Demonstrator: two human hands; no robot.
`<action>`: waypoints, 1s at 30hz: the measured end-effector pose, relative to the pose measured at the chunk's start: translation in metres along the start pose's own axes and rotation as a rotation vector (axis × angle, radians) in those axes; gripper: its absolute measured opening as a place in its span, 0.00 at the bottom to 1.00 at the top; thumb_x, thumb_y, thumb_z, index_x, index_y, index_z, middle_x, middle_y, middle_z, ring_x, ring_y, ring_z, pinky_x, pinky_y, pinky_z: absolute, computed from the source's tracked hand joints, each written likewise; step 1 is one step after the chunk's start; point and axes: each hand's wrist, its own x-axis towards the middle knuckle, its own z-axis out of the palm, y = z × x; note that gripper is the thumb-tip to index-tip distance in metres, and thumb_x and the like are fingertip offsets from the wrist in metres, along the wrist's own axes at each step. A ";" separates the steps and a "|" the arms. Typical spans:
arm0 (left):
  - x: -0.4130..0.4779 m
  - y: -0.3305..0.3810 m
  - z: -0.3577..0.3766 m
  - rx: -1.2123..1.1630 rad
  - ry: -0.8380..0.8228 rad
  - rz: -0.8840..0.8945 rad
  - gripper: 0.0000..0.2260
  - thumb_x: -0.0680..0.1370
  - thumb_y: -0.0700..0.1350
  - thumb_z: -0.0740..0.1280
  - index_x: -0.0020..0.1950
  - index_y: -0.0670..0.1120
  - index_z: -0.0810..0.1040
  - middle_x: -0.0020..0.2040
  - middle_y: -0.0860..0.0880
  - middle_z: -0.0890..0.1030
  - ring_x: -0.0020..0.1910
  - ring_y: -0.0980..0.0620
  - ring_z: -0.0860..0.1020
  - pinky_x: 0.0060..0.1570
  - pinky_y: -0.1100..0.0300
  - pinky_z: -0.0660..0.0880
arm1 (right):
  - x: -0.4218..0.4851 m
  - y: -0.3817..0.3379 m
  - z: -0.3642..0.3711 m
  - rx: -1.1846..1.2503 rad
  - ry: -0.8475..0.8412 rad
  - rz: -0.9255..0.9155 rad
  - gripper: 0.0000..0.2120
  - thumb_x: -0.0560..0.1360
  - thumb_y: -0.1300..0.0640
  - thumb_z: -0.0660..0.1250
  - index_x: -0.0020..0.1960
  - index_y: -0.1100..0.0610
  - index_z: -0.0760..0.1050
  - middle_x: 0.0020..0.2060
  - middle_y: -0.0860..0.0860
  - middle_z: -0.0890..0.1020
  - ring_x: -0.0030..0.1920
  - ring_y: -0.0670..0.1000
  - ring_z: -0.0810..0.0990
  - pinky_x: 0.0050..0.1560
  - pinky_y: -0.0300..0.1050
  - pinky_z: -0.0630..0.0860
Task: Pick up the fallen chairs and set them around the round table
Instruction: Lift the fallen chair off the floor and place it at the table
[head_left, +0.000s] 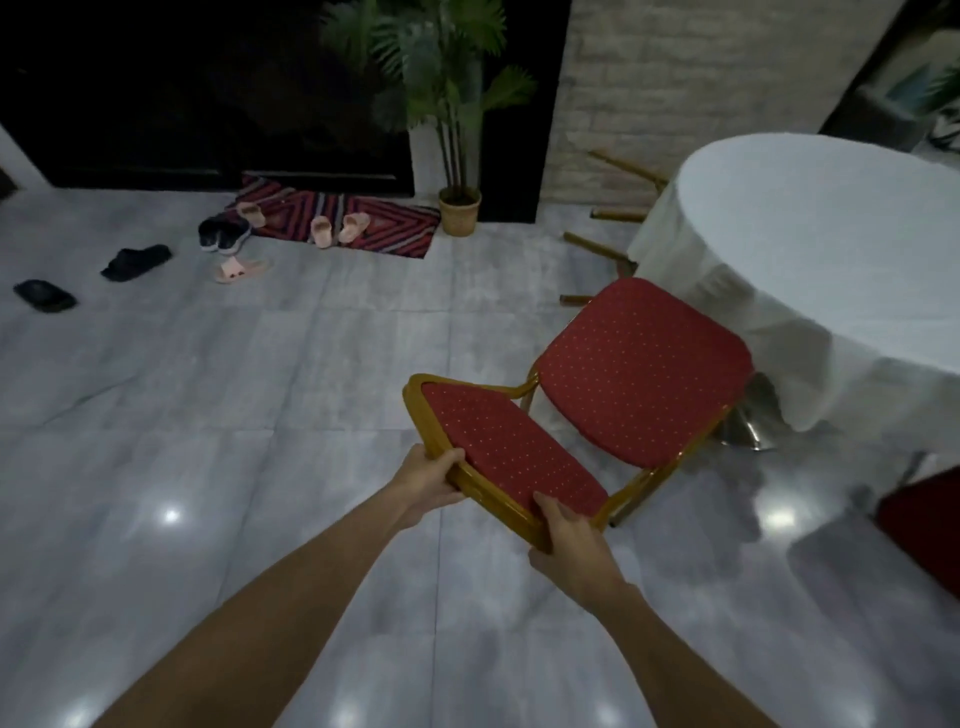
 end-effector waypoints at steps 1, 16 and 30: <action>0.001 0.012 0.011 0.011 -0.015 -0.005 0.10 0.80 0.44 0.64 0.59 0.42 0.75 0.50 0.43 0.82 0.48 0.47 0.82 0.48 0.55 0.80 | 0.003 -0.002 -0.014 -0.042 0.021 0.007 0.32 0.74 0.59 0.66 0.76 0.54 0.59 0.66 0.52 0.74 0.63 0.58 0.76 0.62 0.52 0.75; 0.125 0.150 0.077 0.075 0.161 -0.001 0.28 0.78 0.51 0.66 0.70 0.34 0.67 0.64 0.39 0.75 0.61 0.43 0.76 0.62 0.55 0.74 | 0.045 0.056 -0.165 -0.189 -0.037 0.123 0.29 0.77 0.59 0.61 0.77 0.53 0.59 0.66 0.56 0.76 0.64 0.58 0.76 0.62 0.49 0.74; 0.231 0.259 0.132 0.212 -0.134 -0.102 0.29 0.74 0.41 0.72 0.69 0.32 0.66 0.59 0.40 0.75 0.57 0.46 0.76 0.64 0.53 0.73 | 0.097 0.064 -0.247 0.034 0.206 0.316 0.16 0.73 0.55 0.65 0.61 0.48 0.78 0.36 0.43 0.74 0.40 0.49 0.79 0.41 0.37 0.68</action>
